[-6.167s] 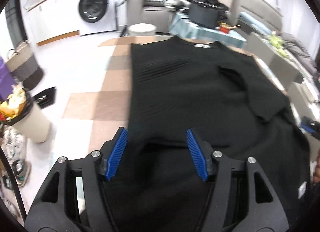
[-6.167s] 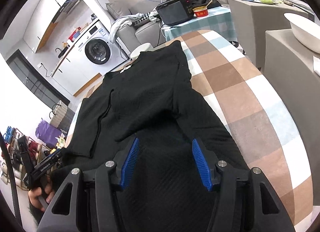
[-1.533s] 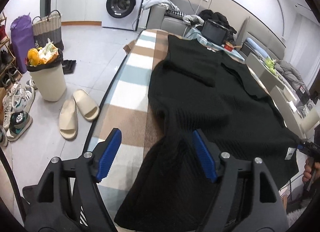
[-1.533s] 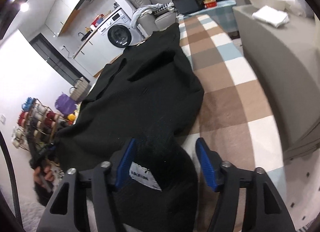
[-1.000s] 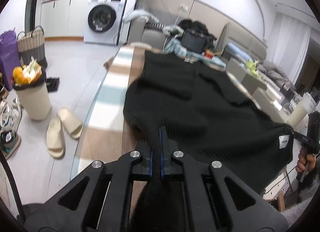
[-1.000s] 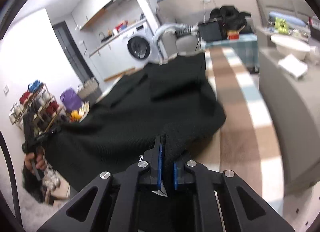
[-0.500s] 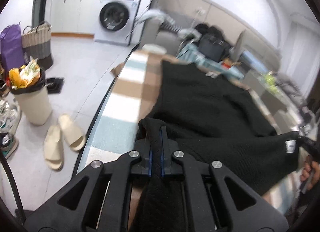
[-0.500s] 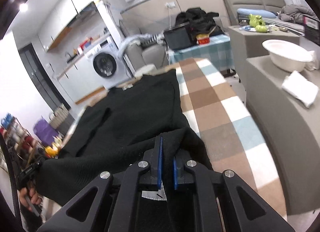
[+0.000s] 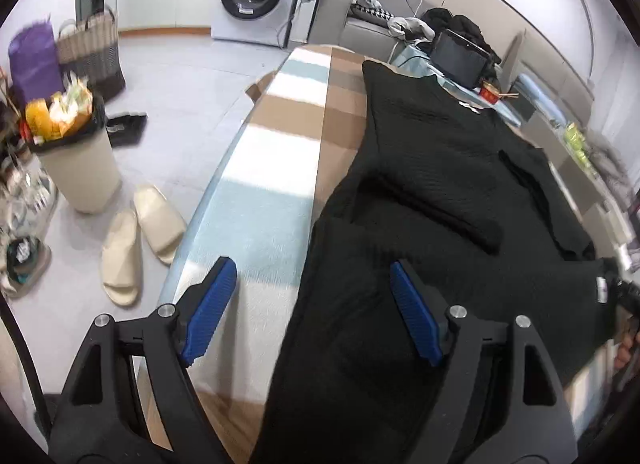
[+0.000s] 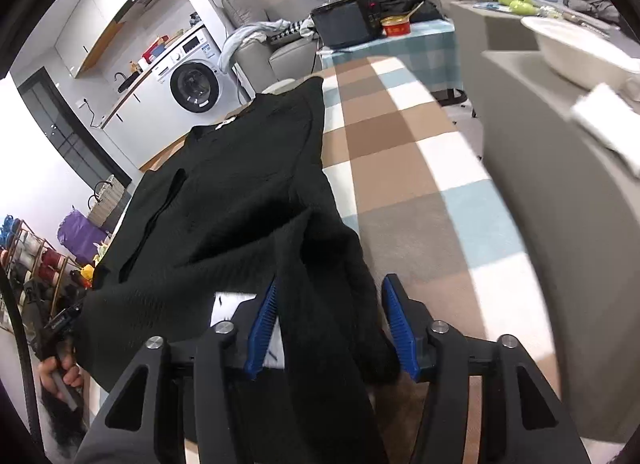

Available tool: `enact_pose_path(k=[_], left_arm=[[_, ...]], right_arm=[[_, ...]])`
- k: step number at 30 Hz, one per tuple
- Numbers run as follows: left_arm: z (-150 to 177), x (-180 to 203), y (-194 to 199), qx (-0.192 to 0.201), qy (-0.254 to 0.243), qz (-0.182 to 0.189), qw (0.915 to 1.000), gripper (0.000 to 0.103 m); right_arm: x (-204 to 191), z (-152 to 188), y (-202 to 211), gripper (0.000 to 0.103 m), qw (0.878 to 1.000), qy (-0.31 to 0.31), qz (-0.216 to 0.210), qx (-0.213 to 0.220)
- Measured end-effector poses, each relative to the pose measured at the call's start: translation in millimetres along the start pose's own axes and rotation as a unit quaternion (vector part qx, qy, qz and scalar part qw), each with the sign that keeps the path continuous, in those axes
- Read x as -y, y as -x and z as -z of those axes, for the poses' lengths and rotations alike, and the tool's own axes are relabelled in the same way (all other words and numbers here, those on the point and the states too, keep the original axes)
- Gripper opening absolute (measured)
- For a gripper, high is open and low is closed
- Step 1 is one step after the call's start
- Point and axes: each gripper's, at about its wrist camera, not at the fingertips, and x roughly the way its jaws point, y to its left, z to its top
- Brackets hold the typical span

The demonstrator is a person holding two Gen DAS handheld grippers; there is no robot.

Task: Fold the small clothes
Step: 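Lift the hem and fold it toward the collar with both tools, then open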

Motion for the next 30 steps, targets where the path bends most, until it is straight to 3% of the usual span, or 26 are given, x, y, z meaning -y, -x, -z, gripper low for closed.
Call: enact_pose_path(k=[3,5,6,7,8,10,20,22,24,26,27,29,30], left_arm=[[-5,10,-7,-0.008,-0.007,0.005,0.9999,0.073],[-6,16,-10,-0.009,-0.014,0.014,0.9998,0.05],[-7,21,-13,-0.012,-0.022,0.022,0.9994,0.04],[-7,25,-16,-0.016,-0.033,0.019,0.9992,0.029],[-7,28,-16,-0.014,-0.042,0.015,0.9989,0.022],[-6,32,-14,-0.015,-0.055,0.022,0.9981,0.014],[39,18,32,-0.029,-0.049,0.033,0.9978,0.015],[51,14,45,-0.027,-0.044,0.032,0.9981,0.019],[58,9,56,-0.023,-0.042,0.025,0.9985,0.025],[64,4,67,-0.021,-0.038,0.029,0.9986,0.032],[67,1,74,-0.02,-0.036,0.026,0.9988,0.033],[74,-7,87,-0.014,-0.028,0.018,0.9993,0.047],[78,-11,94,-0.014,-0.022,0.017,0.9995,0.051]], right_arm=[[-5,-4,-15,0.055,1.0,0.003,-0.004,-0.009],[-11,-5,-19,0.05,1.0,0.015,-0.001,-0.004],[-14,-5,-19,0.038,1.0,0.021,0.001,-0.007],[-17,-5,-20,0.032,1.0,0.028,0.005,-0.008],[-18,-4,-21,0.025,0.999,0.034,0.006,-0.008],[-21,-1,-21,0.02,0.999,0.047,0.006,-0.015],[-20,41,14,0.019,0.997,0.06,0.021,-0.044],[-19,50,23,0.024,0.997,0.057,0.025,-0.046],[-13,54,29,0.039,0.998,0.043,0.025,-0.046],[-6,55,39,0.046,0.999,0.024,0.017,-0.045],[-3,57,45,0.056,0.999,0.02,0.013,-0.046],[2,64,57,0.066,0.999,0.017,0.004,-0.052],[3,68,62,0.065,0.999,0.017,0.0,-0.05]])
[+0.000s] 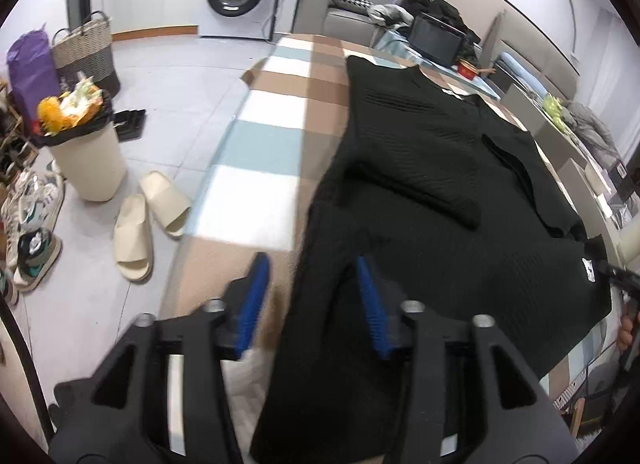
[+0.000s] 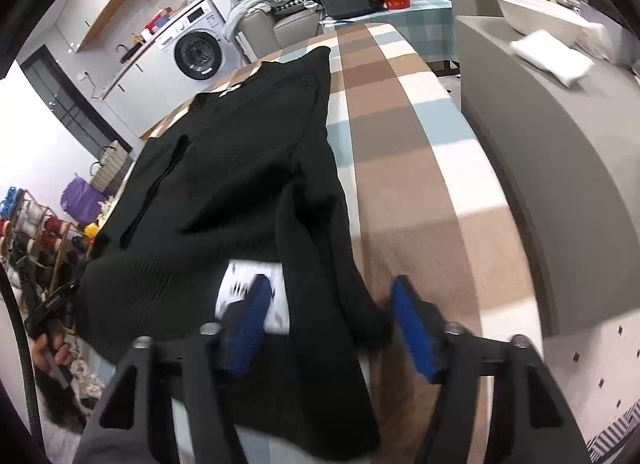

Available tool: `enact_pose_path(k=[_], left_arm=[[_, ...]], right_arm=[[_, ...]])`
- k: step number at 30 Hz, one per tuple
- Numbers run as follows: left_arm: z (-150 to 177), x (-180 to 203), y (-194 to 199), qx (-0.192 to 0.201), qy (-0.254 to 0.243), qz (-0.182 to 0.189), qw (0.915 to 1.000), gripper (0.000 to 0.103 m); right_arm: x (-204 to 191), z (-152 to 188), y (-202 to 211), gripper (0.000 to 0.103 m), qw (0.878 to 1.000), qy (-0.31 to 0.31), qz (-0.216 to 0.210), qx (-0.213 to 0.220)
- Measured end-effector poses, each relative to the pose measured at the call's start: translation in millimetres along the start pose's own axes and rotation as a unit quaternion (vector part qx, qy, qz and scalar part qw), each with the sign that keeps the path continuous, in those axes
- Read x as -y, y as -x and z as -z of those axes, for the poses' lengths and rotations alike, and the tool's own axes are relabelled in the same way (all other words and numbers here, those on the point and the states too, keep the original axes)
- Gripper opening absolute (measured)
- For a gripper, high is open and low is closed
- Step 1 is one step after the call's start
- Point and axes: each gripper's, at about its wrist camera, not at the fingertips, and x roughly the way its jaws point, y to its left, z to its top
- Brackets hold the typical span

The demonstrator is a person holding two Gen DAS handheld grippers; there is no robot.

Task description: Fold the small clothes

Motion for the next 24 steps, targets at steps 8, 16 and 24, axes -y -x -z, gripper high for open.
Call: enact_pose_path(k=[8,16,24], left_arm=[[31,-8,33,-0.012,0.013,0.008,0.9998,0.055],[46,18,60,-0.004,-0.023,0.04,0.9989,0.032],[42,24,38,-0.012,-0.011,0.023,0.9996,0.032]], right_arm=[[-5,31,12,0.065,0.999,0.022,-0.009,-0.037],[-39,51,36,0.063,0.994,0.084,-0.057,-0.031],[-32,33,17,0.063,0.994,0.056,-0.088,-0.017]])
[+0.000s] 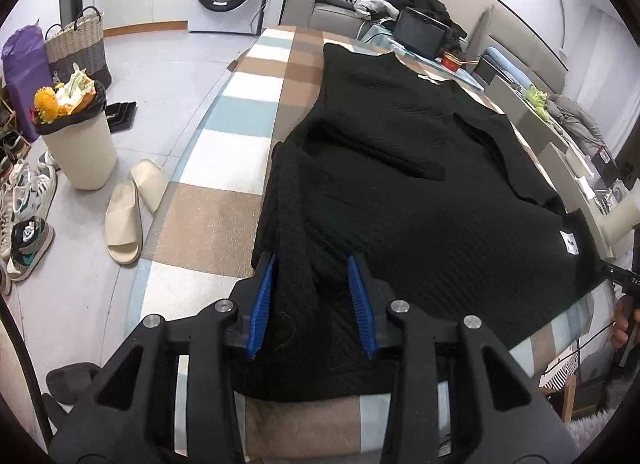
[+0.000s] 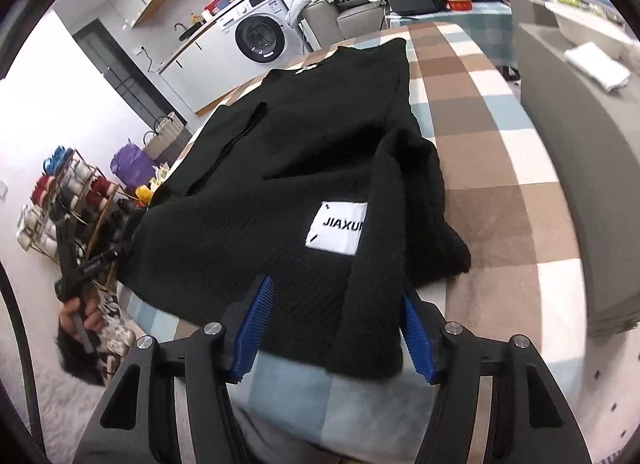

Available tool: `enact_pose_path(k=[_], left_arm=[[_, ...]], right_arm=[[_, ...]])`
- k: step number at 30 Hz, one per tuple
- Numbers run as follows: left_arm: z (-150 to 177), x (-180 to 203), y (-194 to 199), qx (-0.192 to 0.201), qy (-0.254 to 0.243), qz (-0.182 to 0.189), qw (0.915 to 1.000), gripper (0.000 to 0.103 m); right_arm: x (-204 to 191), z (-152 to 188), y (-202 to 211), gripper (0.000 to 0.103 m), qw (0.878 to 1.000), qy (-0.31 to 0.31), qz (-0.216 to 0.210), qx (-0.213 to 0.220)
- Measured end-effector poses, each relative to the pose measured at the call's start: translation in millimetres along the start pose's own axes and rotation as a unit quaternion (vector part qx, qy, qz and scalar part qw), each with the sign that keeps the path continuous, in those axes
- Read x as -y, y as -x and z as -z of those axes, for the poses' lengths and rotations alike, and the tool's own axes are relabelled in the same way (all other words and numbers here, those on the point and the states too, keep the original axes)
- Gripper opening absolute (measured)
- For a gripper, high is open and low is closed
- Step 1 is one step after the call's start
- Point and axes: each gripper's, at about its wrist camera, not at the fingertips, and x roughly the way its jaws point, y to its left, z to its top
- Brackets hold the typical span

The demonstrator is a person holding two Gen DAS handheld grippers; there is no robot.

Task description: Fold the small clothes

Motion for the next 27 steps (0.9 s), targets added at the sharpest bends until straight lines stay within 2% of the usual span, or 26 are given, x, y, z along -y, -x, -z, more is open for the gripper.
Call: enact_pose_path(k=[1,2,4,5,6,7,8,14,20,24,27], left_arm=[[-2,1,-4,0.001,-0.001,-0.001,1.0,0.031],[-3,2,-4,0.004,-0.004,-0.003,1.0,0.022],[-5,2,-4,0.008,-0.011,-0.01,0.9999,0.009],[-6,1,-3,0.011,-0.009,-0.007,0.9999,0.005],[-8,0,-3,0.013,-0.008,-0.007,0.9999,0.004],[-9,0,-1,0.018,-0.01,-0.007,0.9998,0.003],[-10,2,3,0.026,-0.013,-0.007,0.9995,0.003],[-26,4,29,0.073,-0.007,0.006,0.9973,0.003],[-65,3,49,0.123,0.008,0.036,0.9917,0.003],[-104,5,34,0.146,0.006,0.035,0.9887,0.003],[-130,4,4,0.139,0.009,0.031,0.9897,0.003]], right_arm=[[2,-3,-3,0.063,1.0,-0.004,0.002,0.0],[4,-5,-7,0.061,1.0,-0.008,0.004,-0.003],[8,-10,-12,0.048,1.0,-0.013,0.009,-0.005],[9,-12,-15,0.035,1.0,-0.016,0.016,-0.008],[11,-13,-17,0.027,1.0,-0.016,0.022,-0.01],[11,-14,-18,0.013,0.999,-0.012,0.032,-0.011],[9,-14,-16,0.007,0.999,-0.003,0.048,-0.008],[0,-26,25,0.005,0.994,0.005,0.072,0.088],[-16,-65,53,0.005,0.984,0.002,0.066,0.167],[-15,-98,42,0.005,0.978,-0.016,0.063,0.196],[-7,-124,17,0.005,0.976,-0.036,0.073,0.202]])
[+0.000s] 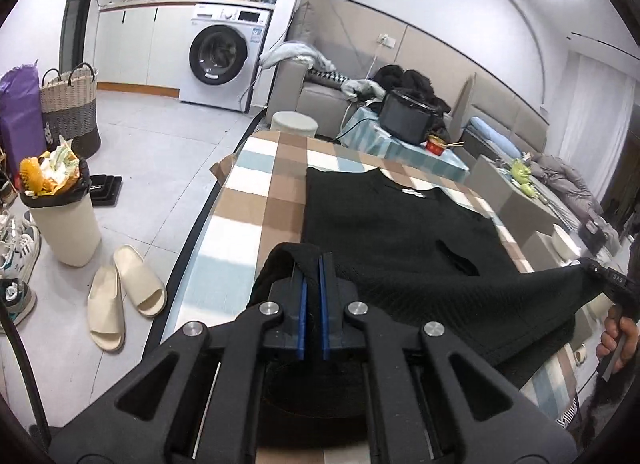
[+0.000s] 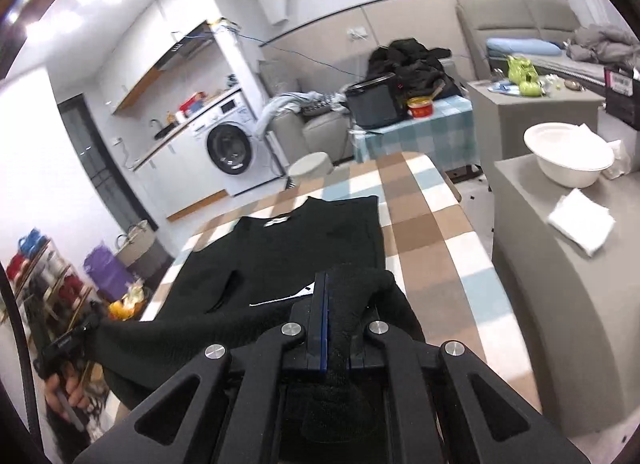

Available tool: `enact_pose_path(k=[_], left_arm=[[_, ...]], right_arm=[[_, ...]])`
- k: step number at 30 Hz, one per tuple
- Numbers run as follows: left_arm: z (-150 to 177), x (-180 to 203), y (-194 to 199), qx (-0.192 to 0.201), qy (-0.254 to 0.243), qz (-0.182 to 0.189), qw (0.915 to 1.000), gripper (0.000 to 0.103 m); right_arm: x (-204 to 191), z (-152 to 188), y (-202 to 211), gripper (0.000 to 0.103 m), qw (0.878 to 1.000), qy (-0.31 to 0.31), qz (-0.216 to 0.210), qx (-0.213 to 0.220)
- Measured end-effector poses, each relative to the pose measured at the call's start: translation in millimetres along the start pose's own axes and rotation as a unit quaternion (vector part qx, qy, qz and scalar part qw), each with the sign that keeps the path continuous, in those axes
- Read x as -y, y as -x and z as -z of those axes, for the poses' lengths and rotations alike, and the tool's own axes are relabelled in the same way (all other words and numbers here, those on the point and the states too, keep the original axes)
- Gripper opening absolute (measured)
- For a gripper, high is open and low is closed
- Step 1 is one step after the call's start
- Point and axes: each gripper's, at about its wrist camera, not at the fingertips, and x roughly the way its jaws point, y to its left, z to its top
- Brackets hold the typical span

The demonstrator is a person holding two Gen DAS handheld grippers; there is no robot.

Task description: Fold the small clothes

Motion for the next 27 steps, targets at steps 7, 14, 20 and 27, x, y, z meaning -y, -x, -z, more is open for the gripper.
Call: enact_pose_path(k=[7,14,20,27], left_arm=[[9,-25,-96,-0.105,0.051,-0.025,0.9929,0.005],[19,-40,-88,-0.125,0.088,0.011,0.9881,0.03],[27,-27,-72,-0.117,0.07,0.028,0.9902,0.018],[24,-25,-27,-0.075,0.06,0.024,0.9951,0.005]], right_arm=[[28,11,-83,0.011,0.992,-0.04,0.035,-0.112],[61,31,-69,0.043,0.98,-0.124,-0.05,-0.146],[50,33,-75,0.022,0.985,-0.102,-0.044,-0.132],[44,29,-30,0.008,0.988,-0.104,-0.069,-0.087]])
